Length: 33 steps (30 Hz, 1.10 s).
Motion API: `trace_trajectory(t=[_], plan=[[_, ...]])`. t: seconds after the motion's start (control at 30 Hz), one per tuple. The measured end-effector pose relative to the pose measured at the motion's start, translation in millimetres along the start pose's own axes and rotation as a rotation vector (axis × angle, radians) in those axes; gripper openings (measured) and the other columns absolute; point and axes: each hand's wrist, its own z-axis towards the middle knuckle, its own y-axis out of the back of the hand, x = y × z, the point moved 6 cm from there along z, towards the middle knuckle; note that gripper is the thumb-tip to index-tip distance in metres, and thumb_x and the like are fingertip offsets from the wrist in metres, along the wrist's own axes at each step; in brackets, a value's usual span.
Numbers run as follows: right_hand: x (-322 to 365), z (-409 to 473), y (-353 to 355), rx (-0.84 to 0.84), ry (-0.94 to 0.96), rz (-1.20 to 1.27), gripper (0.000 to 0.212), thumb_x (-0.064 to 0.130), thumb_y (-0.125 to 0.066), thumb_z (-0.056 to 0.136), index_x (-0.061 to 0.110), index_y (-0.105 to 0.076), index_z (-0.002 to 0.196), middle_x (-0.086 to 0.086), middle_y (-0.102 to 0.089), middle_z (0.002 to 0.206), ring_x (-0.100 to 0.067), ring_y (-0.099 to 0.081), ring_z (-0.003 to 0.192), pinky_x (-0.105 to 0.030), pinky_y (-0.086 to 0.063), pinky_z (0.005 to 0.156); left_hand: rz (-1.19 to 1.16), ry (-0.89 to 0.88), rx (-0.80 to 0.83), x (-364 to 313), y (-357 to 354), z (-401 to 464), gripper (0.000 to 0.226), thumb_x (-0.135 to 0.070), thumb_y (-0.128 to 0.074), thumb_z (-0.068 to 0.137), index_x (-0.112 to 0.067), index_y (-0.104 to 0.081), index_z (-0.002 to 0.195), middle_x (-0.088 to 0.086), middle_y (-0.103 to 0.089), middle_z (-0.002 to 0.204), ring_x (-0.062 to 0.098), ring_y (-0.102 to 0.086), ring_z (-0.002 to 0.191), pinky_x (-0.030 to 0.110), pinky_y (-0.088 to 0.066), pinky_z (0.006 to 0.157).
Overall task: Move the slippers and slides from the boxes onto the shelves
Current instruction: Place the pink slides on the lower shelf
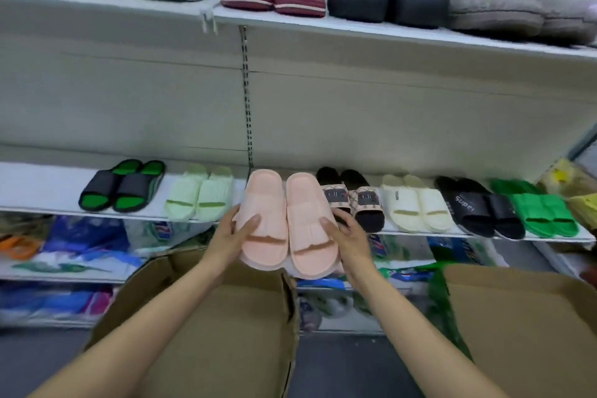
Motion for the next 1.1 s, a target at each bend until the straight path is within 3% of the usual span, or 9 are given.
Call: trace_trajectory(t=[0.13,0.23,0.37,0.53,0.63,0.73,0.8,0.93,1.1], plan=[[-9.1,3.9,-65.8,0.094,-0.007,-0.042,0.038,0.018,-0.074,0.087,0.019,-0.062,0.123,0.000,-0.073,0.102,-0.014,-0.071,0.090,-0.033,-0.058,0.079,-0.052,-0.019,-0.116,2.3,60.6,-12.5,0.056,-0.031,-0.063,0.096,-0.024,-0.041,0.148,-0.003,-0.056,0.130,0.016,-0.056,0.113,0.028,-0.047,0.087],[-17.5,-2.7,-113.1,0.148,-0.002,-0.087,0.040,0.026,-0.076,0.086,0.023,-0.061,0.123,-0.004,-0.070,0.113,-0.023,-0.068,0.104,-0.036,-0.057,0.080,-0.064,-0.025,-0.163,15.9,109.6,-13.7,0.055,-0.032,-0.065,0.095,-0.027,-0.044,0.146,-0.004,-0.058,0.129,0.016,-0.058,0.113,0.024,-0.048,0.085],[-31.2,-16.7,-183.4,0.225,-0.008,-0.109,0.040,0.031,-0.076,0.085,0.030,-0.057,0.120,0.002,-0.067,0.116,-0.019,-0.067,0.106,-0.043,-0.058,0.090,-0.100,-0.025,-0.213,29.8,180.7,-12.6,0.049,-0.032,-0.066,0.095,-0.034,-0.045,0.140,-0.011,-0.060,0.120,0.013,-0.059,0.111,0.014,-0.048,0.075],[-52.4,-28.2,-271.6,0.214,-0.013,-0.106,0.053,0.032,-0.081,0.080,0.032,-0.054,0.126,0.003,-0.069,0.115,-0.021,-0.070,0.102,-0.050,-0.058,0.088,-0.123,-0.016,-0.164,48.7,272.0,6.7,0.055,-0.035,-0.070,0.091,-0.033,-0.046,0.141,0.001,-0.062,0.131,0.021,-0.063,0.114,0.039,-0.054,0.094],[-72.9,-42.6,-324.0,0.171,-0.034,-0.081,0.058,0.036,-0.086,0.073,0.036,-0.057,0.123,0.000,-0.069,0.119,-0.023,-0.070,0.104,-0.051,-0.057,0.090,-0.114,0.011,-0.118,55.8,325.5,13.8,0.063,-0.027,-0.073,0.090,-0.026,-0.044,0.147,0.005,-0.060,0.132,0.025,-0.061,0.115,0.040,-0.054,0.093],[-89.1,-59.1,-371.5,0.127,-0.041,-0.062,0.059,0.037,-0.087,0.071,0.035,-0.057,0.123,0.000,-0.068,0.122,-0.022,-0.068,0.107,-0.050,-0.056,0.094,-0.047,0.015,-0.064,60.8,379.8,17.3,0.092,-0.050,-0.084,0.067,-0.029,-0.043,0.147,0.007,-0.061,0.132,0.027,-0.062,0.116,0.042,-0.055,0.092],[-91.8,-66.9,-402.5,0.117,-0.033,-0.080,0.057,0.038,-0.088,0.071,0.038,-0.058,0.119,0.001,-0.069,0.121,-0.022,-0.068,0.106,-0.050,-0.056,0.093,-0.035,0.025,-0.049,66.4,414.1,20.9,0.103,-0.059,-0.081,0.054,-0.032,-0.044,0.146,0.005,-0.062,0.131,0.024,-0.063,0.114,0.034,-0.055,0.084],[-87.1,-69.3,-456.5,0.120,-0.007,-0.145,0.072,0.054,-0.088,0.061,0.039,-0.057,0.123,0.002,-0.069,0.121,-0.021,-0.068,0.106,-0.049,-0.058,0.089,-0.066,0.030,-0.042,67.8,464.8,30.3,0.085,-0.046,-0.084,0.070,-0.034,-0.046,0.144,0.004,-0.064,0.130,0.023,-0.065,0.112,0.034,-0.055,0.083],[-84.2,-52.6,-519.4,0.145,0.082,-0.219,0.044,0.035,-0.080,0.082,0.036,-0.055,0.118,0.005,-0.061,0.122,-0.016,-0.062,0.108,-0.036,-0.055,0.088,-0.072,0.022,-0.099,68.4,518.2,56.9,0.085,-0.037,-0.085,0.075,-0.025,-0.044,0.148,0.005,-0.061,0.133,0.026,-0.063,0.116,0.046,-0.052,0.098]])
